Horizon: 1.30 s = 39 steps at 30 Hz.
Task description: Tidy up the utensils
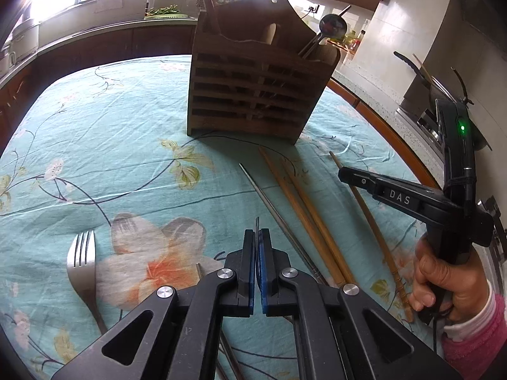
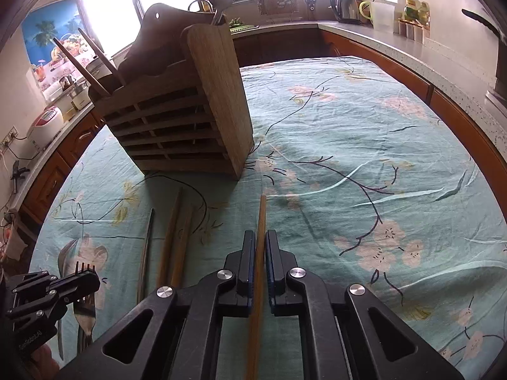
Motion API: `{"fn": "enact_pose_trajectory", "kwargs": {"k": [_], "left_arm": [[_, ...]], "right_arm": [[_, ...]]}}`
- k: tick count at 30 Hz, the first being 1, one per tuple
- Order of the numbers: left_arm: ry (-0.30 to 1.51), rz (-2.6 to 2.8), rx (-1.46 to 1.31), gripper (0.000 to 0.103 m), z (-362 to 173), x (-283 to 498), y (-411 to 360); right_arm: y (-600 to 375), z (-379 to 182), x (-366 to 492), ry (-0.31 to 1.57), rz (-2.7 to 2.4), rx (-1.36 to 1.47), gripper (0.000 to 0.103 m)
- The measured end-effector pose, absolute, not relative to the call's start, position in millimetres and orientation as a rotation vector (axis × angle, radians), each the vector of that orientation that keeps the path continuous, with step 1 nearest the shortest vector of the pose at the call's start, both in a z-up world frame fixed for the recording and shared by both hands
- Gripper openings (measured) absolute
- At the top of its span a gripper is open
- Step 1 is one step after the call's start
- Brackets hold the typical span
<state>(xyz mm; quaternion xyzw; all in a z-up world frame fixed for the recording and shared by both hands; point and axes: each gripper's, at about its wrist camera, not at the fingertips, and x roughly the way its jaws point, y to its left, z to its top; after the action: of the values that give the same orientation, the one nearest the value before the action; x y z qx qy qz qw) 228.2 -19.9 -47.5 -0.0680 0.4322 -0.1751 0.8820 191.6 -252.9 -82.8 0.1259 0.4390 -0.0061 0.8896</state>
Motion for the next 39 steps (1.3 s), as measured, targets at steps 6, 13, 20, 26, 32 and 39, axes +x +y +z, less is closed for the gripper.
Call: {"fn": "enact_pose_trajectory", "kwargs": {"k": [6, 13, 20, 26, 32, 39], "left_arm": [[0.844, -0.361, -0.167, 0.000, -30, 213, -6], [0.776, -0.363, -0.189, 0.000, -7, 192, 5], [0.706, -0.362, -0.190, 0.000, 14, 168, 18], [0.660, -0.349, -0.197, 0.000, 30, 157, 30], [0.618, -0.321, -0.206, 0.000, 45, 157, 43], [0.563, -0.288, -0.222, 0.000, 63, 163, 57]], "right_arm": [[-254, -60, 175, 0.854, 0.005, 0.298, 0.006], [-254, -27, 153, 0.774, 0.026, 0.322, 0.006], [-249, 3, 136, 0.696, 0.053, 0.333, 0.006], [-250, 27, 126, 0.623, 0.056, 0.338, 0.006], [-255, 45, 125, 0.562, 0.048, 0.347, 0.006], [-262, 58, 130, 0.510, 0.028, 0.352, 0.006]]}}
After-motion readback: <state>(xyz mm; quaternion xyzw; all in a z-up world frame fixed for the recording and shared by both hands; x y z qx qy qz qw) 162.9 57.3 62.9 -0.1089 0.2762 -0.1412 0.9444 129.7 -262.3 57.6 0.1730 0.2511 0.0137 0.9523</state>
